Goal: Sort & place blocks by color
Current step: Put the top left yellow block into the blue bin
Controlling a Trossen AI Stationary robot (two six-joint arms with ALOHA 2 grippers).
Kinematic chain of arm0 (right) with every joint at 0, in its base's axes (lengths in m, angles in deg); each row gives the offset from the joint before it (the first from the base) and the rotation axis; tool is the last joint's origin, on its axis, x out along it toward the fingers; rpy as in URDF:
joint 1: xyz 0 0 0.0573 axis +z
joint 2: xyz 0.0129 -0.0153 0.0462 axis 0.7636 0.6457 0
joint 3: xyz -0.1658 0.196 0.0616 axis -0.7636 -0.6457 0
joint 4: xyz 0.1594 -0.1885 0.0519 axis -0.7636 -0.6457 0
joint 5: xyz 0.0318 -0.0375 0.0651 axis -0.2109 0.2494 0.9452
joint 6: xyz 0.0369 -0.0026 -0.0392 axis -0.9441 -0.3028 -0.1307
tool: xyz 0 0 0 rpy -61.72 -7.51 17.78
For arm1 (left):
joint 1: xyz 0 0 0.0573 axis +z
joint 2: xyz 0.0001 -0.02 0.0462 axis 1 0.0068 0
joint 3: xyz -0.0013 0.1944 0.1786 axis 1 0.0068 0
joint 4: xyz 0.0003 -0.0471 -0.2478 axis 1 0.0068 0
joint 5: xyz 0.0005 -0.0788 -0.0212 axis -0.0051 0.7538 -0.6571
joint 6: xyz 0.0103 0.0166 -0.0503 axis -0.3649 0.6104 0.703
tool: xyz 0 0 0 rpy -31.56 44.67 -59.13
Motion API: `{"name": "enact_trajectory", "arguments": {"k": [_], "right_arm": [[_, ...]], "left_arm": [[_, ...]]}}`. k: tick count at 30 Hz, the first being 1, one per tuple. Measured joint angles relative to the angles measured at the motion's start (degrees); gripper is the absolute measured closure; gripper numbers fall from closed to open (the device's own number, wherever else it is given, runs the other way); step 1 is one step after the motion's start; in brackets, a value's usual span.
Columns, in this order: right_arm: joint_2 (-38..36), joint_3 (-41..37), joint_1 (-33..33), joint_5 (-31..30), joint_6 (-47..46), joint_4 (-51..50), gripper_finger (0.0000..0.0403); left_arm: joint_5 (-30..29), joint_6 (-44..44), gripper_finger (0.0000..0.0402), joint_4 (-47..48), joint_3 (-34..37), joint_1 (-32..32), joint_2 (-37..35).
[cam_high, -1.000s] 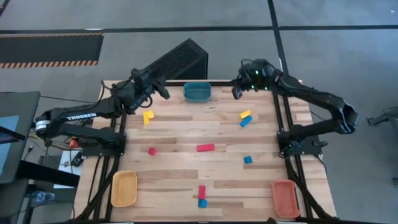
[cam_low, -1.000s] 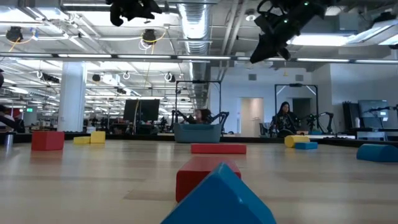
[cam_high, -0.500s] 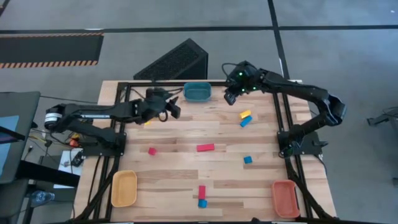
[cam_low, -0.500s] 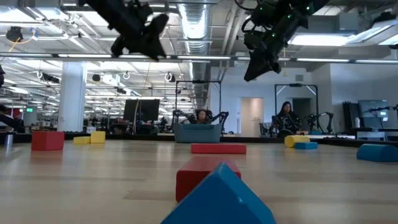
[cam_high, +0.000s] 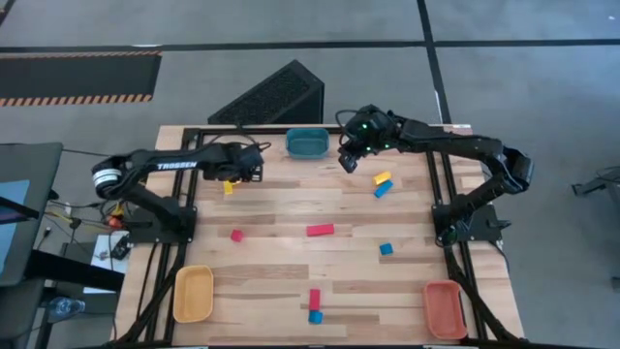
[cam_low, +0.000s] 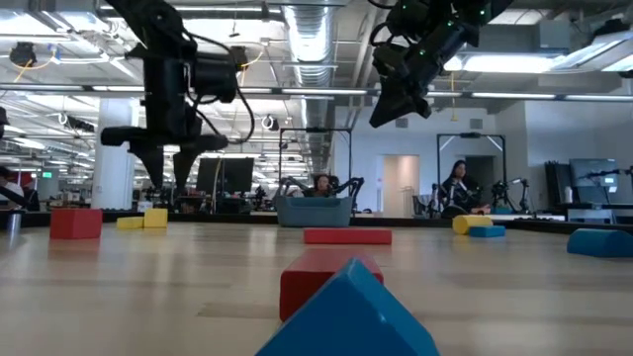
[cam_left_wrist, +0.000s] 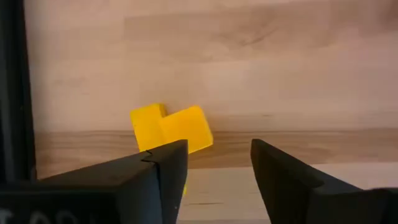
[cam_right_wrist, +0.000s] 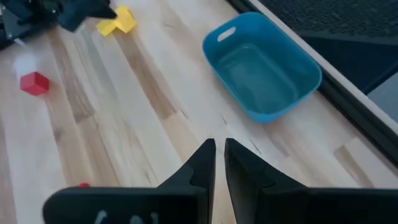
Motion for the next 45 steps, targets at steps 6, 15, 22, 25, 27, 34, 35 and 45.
{"name": "enact_trajectory", "arguments": {"k": [6,15,22,25,27,34,35,45], "right_arm": [[0.0,0.0,-0.6,0.0,-0.2,0.1,0.0301],[0.0,0.0,-0.5,-0.1,-2.1,-0.4,0.0226],[0.0,0.0,-0.5,-0.2,-3.5,-2.7,0.0214],[0.0,0.0,-0.2,-0.3,-3.9,-3.7,0.0216],[0.0,0.0,0.1,-0.3,-4.0,-3.7,0.0218],[0.0,0.0,0.8,-0.2,-4.0,-3.7,0.0216],[0.0,0.0,0.9,-0.1,-4.0,-3.7,0.0215],[-3.2,0.0,-0.8,9.0,-3.6,-0.5,0.0211]], "left_arm": [[1.5,-1.5,0.0189,-0.1,0.0,2.4,3.2],[2.9,-5.6,0.0165,-0.1,0.0,7.6,5.8],[4.5,-10.1,0.0183,-0.4,0.0,9.1,8.0],[5.3,-12.3,0.0195,-0.4,0.0,9.1,9.4],[5.4,-13.2,0.0205,-0.6,-0.1,9.1,10.3],[5.1,-16.4,0.0254,-1.7,-0.2,9.1,10.5],[5.1,-17.1,0.0261,-1.7,-0.2,9.0,10.5],[8.1,-21.2,0.0280,-2.4,0.1,7.6,6.5]]}}
